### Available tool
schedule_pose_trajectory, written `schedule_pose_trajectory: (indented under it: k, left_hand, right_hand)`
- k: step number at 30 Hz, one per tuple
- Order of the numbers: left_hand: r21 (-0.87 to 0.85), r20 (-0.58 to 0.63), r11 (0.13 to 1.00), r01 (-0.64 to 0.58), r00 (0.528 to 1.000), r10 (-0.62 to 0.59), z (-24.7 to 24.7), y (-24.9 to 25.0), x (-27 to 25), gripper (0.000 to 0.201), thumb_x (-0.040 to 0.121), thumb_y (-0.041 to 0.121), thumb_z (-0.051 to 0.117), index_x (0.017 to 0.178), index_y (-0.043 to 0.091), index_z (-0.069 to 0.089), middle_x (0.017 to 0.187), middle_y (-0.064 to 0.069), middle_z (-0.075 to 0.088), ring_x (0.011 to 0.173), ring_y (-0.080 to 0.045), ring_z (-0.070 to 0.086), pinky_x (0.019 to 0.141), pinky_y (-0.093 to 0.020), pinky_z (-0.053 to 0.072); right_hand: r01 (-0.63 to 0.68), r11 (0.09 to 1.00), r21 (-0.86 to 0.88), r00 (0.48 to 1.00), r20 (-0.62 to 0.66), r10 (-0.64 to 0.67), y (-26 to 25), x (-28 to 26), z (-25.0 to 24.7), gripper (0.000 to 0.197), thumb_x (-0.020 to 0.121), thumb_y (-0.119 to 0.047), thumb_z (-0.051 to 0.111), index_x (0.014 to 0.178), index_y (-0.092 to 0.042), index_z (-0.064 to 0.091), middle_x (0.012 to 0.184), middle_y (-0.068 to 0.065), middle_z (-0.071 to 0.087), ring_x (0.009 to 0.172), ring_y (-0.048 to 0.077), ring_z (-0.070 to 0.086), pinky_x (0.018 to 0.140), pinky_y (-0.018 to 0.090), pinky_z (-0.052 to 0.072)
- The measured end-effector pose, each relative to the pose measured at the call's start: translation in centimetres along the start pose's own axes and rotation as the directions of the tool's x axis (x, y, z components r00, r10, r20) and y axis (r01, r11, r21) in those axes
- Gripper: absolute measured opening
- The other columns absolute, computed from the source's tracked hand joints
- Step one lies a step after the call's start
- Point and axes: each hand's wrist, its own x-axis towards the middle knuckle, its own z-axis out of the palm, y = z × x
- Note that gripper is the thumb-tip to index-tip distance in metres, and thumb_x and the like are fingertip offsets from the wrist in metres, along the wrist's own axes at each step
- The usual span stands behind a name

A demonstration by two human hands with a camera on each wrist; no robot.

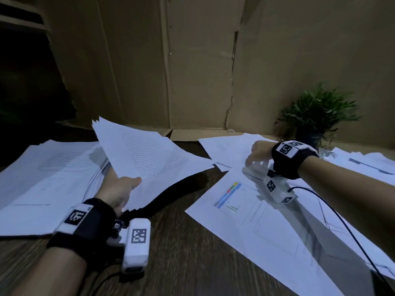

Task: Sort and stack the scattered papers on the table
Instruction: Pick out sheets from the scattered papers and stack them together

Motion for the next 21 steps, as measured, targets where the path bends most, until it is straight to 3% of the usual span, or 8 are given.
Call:
schedule_pose_trajectory:
  k: [3,6,10,12,14,17,19,21]
  left_hand:
    - [0.005,0.022,1.0,0.026,0.999,-0.026,-0.1,0.1,-0.1,0.043,0.095,-0.013,0.048,0.13,0.01,0.054,0.125,-0.011,0.062,0.113,-0.032,0.058,0.088,-0.035,0.043]
    - [0.019,0.044,0.999,0.041,0.998,-0.042,-0.3,0.0,0.1,0.042,0.095,-0.014,0.047,0.128,0.01,0.055,0.125,-0.011,0.062,0.114,-0.033,0.058,0.093,-0.042,0.044]
    - [0.03,0.041,0.998,0.06,0.997,-0.061,-0.5,-0.3,0.4,0.045,0.095,-0.011,0.049,0.133,0.011,0.055,0.125,-0.011,0.064,0.115,-0.035,0.059,0.095,-0.044,0.046]
    - [0.033,0.039,0.997,0.069,0.997,-0.07,-0.5,-0.3,0.5,0.044,0.095,-0.01,0.05,0.133,0.012,0.055,0.125,-0.01,0.065,0.115,-0.035,0.06,0.095,-0.044,0.046]
    - [0.035,0.047,0.996,0.078,0.996,-0.079,-0.4,-0.2,0.4,0.043,0.095,-0.01,0.05,0.132,0.011,0.056,0.124,-0.01,0.065,0.115,-0.035,0.06,0.096,-0.044,0.047]
    - [0.033,0.055,0.996,0.08,0.995,-0.082,-0.4,0.0,0.1,0.04,0.096,-0.01,0.049,0.128,0.012,0.057,0.119,-0.009,0.066,0.106,-0.03,0.063,0.08,-0.033,0.049]
    - [0.033,0.056,0.996,0.081,0.995,-0.083,-0.2,0.1,-0.1,0.038,0.096,-0.009,0.05,0.125,0.013,0.058,0.117,-0.009,0.067,0.103,-0.028,0.064,0.074,-0.031,0.048]
    - [0.021,0.046,0.996,0.09,0.995,-0.091,-0.2,0.2,-0.1,0.039,0.095,-0.009,0.05,0.127,0.013,0.058,0.118,-0.009,0.067,0.105,-0.029,0.064,0.076,-0.032,0.049]
  right_hand:
    - [0.075,0.992,-0.102,0.996,0.052,-0.07,-1.7,-0.3,1.2,0.04,0.073,-0.051,0.075,0.078,-0.015,0.057,0.088,0.006,0.064,0.085,0.028,0.063,0.078,0.037,0.051]
    - [0.137,0.981,-0.137,0.989,0.072,-0.128,-3.3,-0.2,1.5,0.046,0.075,-0.051,0.073,0.092,-0.009,0.064,0.097,0.009,0.067,0.088,0.029,0.065,0.07,0.033,0.047]
    - [0.16,0.972,-0.172,0.986,-0.016,-0.165,-5.0,0.3,2.3,0.049,0.06,-0.063,0.069,0.072,-0.017,0.061,0.081,0.006,0.069,0.076,0.026,0.066,0.068,0.034,0.051]
    - [0.149,0.968,-0.203,0.987,-0.035,-0.159,-5.5,0.5,2.6,0.044,0.065,-0.06,0.069,0.074,-0.018,0.058,0.082,0.005,0.067,0.078,0.026,0.066,0.072,0.035,0.054]
    - [0.161,0.955,-0.251,0.984,-0.038,-0.176,-5.9,0.0,2.5,0.04,0.071,-0.055,0.072,0.073,-0.018,0.055,0.079,0.004,0.065,0.072,0.024,0.064,0.068,0.032,0.055]
    - [0.181,0.923,-0.34,0.972,-0.081,-0.221,-5.7,0.1,3.0,0.037,0.076,-0.044,0.072,0.072,-0.012,0.053,0.068,0.007,0.06,0.06,0.025,0.061,0.061,0.031,0.052]
    - [0.147,0.914,-0.379,0.972,-0.115,-0.204,-5.4,0.6,3.2,0.034,0.077,-0.035,0.074,0.086,-0.008,0.055,0.081,0.008,0.061,0.073,0.031,0.065,0.07,0.04,0.057]
    - [0.131,0.925,-0.357,0.974,-0.126,-0.187,-5.5,0.9,2.6,0.028,0.08,-0.02,0.073,0.097,-0.009,0.053,0.104,0.01,0.064,0.086,0.034,0.064,0.083,0.041,0.057]
